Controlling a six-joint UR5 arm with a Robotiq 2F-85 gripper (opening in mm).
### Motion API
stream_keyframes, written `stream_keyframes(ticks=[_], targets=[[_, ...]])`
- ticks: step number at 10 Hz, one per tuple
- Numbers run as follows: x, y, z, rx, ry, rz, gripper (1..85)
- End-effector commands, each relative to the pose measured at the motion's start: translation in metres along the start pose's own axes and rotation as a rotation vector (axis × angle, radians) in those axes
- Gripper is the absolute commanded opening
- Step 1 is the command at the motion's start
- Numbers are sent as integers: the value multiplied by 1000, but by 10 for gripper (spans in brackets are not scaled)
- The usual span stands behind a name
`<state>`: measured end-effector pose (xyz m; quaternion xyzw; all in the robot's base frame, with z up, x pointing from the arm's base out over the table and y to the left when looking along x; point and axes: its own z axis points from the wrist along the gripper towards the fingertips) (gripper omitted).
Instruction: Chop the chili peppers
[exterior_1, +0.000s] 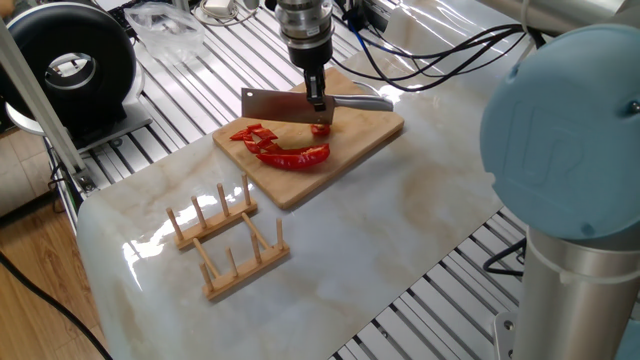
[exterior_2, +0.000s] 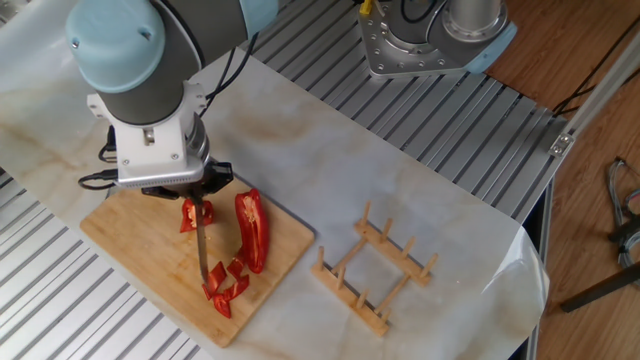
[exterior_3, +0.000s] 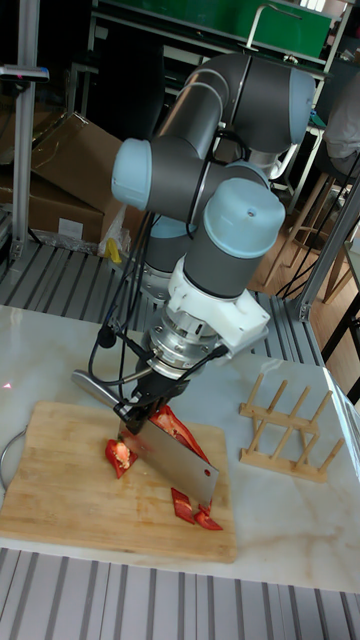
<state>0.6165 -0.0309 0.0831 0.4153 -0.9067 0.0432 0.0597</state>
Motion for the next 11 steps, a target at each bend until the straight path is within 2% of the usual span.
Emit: stream_keyframes(ticks=[1,7,11], targets=[[1,-1,1,1,-5,1,13],[0,-3,4,2,-11,13,13],[4,0,7,-18,-10,78,13]])
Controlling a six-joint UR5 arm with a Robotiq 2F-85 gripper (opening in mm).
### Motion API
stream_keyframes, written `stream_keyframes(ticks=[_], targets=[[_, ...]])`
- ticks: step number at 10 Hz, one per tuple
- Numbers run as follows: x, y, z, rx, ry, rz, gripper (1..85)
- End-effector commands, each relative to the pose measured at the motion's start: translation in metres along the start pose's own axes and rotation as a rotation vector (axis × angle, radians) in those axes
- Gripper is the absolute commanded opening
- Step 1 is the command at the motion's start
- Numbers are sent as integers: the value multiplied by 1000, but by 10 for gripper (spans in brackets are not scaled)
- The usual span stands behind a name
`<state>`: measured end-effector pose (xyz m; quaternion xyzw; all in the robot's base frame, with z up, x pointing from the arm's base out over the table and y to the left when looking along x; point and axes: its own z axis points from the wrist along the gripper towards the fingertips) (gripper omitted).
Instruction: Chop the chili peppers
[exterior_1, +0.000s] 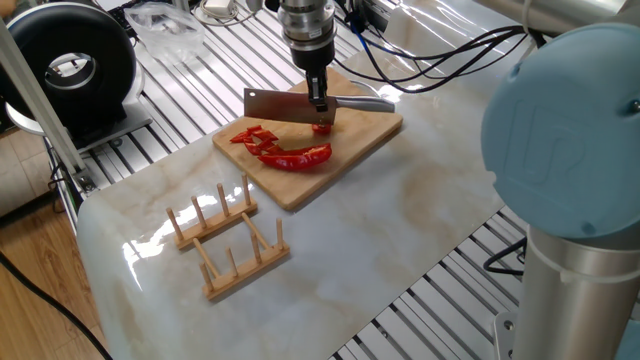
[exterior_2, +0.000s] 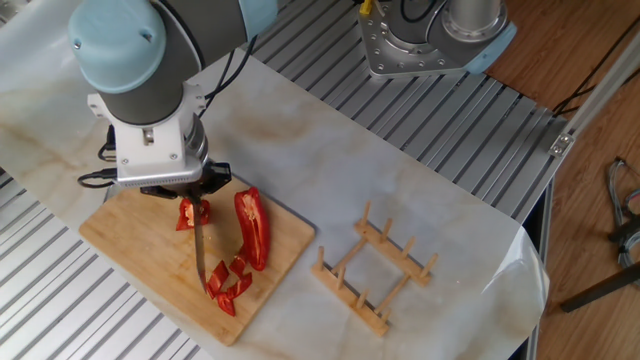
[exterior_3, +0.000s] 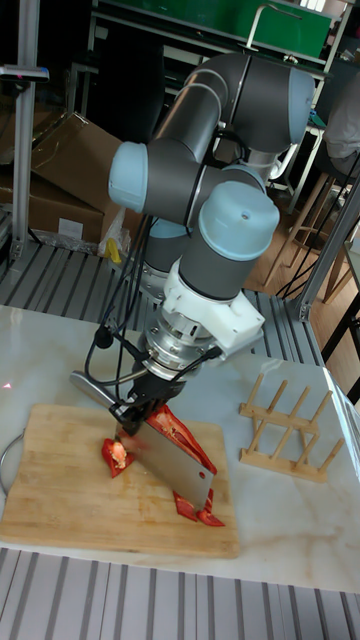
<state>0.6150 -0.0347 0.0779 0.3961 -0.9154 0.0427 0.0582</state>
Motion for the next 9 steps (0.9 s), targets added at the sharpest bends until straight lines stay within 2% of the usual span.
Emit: stream_keyframes(ticks=[1,2,5,9], targets=[[1,1,3,-26,-12,43,13],[1,2,3,-36,-15,50,13],[3,-3,1,-23,-21,105,13],[-3,-9,-10,-11,-53,162,13]])
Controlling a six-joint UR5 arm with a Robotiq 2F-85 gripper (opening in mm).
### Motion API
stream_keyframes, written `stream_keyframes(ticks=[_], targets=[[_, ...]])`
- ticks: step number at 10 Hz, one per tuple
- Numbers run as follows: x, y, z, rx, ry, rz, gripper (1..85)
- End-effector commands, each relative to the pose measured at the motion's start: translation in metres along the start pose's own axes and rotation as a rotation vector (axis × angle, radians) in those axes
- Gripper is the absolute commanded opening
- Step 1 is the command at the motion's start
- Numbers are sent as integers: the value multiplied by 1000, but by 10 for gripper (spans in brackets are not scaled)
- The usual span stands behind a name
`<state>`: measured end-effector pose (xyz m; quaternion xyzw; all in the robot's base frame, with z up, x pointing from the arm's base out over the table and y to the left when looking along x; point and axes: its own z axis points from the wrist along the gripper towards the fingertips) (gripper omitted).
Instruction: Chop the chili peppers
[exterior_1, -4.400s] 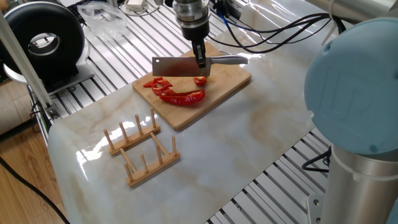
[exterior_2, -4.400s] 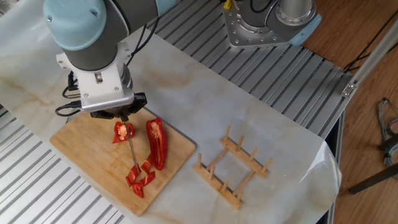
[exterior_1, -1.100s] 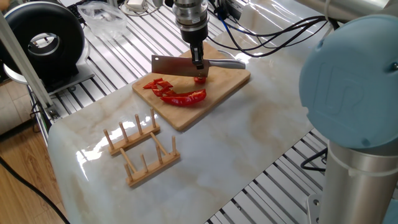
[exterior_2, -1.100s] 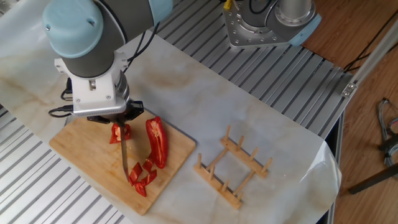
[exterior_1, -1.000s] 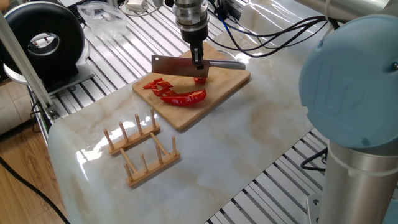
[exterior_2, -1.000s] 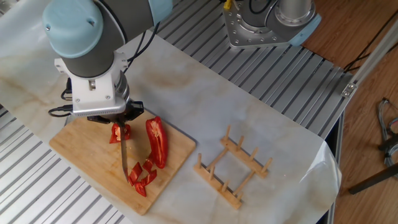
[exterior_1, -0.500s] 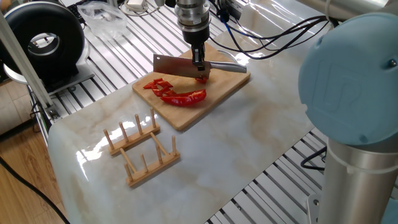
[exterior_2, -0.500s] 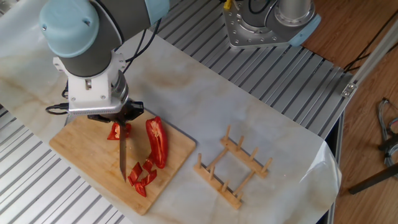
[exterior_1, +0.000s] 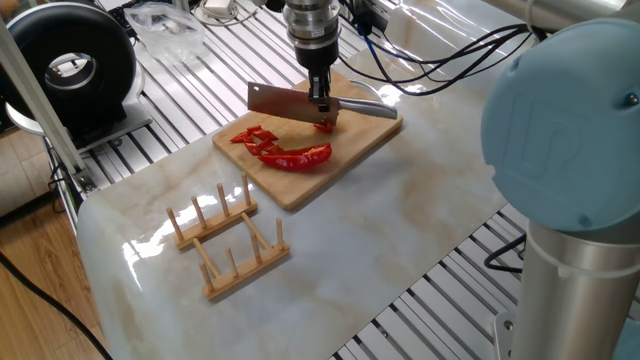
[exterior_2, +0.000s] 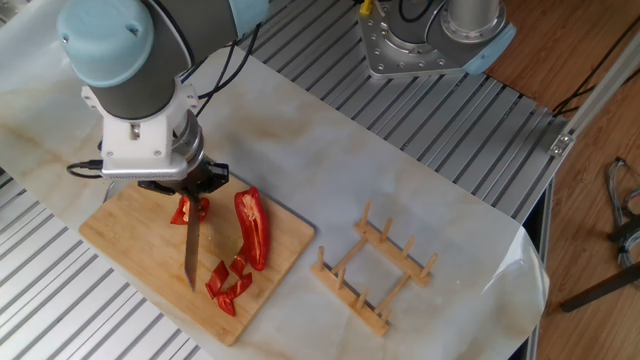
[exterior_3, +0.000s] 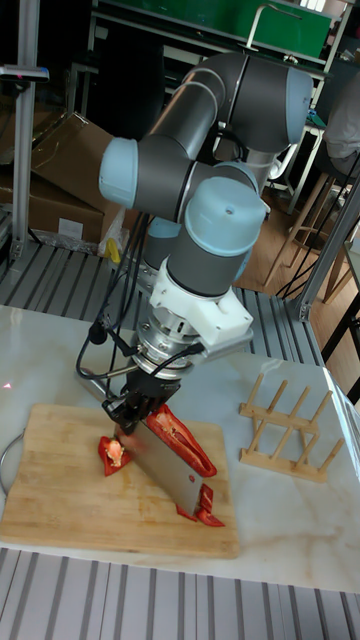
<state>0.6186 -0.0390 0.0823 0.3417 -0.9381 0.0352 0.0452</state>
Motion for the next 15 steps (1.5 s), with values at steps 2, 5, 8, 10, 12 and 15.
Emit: stream_keyframes(ticks=[2,5,8,10,12,15], targets=[[-4,-10,-4,24,-20,75,13],[-3,-9,-2,14,-11,125,13],[-4,-10,0,15,-11,181,13],[-4,-11,1,16,-14,244,13],[-7,-13,3,21,-21,295,13],[-22,5,5,-60,-58,336,13]])
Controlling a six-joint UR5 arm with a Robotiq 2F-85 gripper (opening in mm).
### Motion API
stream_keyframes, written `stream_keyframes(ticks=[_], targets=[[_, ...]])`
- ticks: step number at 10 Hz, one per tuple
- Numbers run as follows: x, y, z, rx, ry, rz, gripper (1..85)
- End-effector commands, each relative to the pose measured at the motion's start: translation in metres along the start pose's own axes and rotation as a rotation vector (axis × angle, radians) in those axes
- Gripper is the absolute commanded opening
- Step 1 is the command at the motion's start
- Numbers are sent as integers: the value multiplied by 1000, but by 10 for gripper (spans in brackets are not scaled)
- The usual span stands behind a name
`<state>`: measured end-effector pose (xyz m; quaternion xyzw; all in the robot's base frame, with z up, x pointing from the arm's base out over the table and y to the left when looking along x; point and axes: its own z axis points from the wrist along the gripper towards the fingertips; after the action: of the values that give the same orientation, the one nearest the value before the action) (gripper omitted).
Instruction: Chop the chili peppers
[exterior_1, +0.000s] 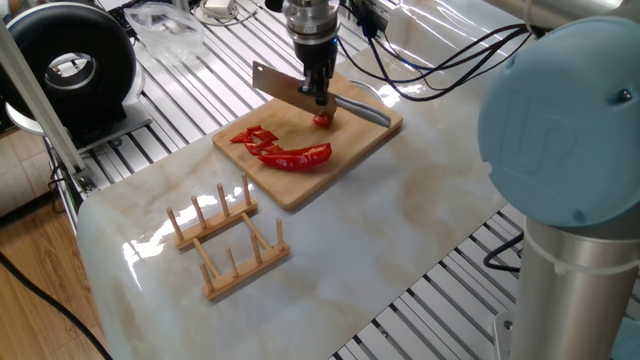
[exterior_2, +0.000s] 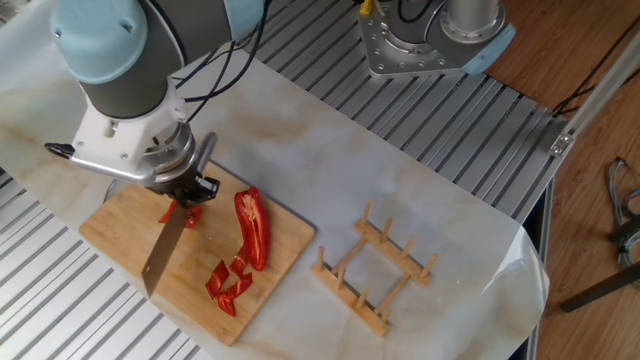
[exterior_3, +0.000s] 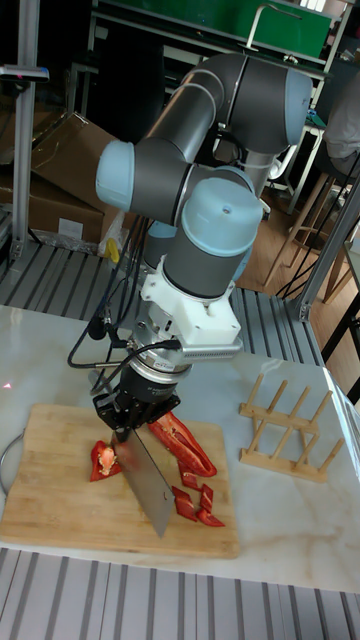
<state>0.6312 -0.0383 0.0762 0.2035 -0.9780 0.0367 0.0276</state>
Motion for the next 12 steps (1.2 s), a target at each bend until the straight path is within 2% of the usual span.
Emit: stream_keyframes(ticks=[1,2,4,6,7,8,9,10,12], targets=[[-9,22,-3,-86,-29,35,13],[-10,27,-7,-100,-36,25,13],[-10,30,-18,-94,-38,-1,13],[-12,23,-22,-62,-60,-73,13],[-11,22,-22,-57,-55,-57,13],[-8,31,-23,-94,-41,-8,13],[-4,36,-23,-112,-27,30,13],[-2,29,-23,-87,-20,59,13],[-3,24,-21,-66,-15,120,13]])
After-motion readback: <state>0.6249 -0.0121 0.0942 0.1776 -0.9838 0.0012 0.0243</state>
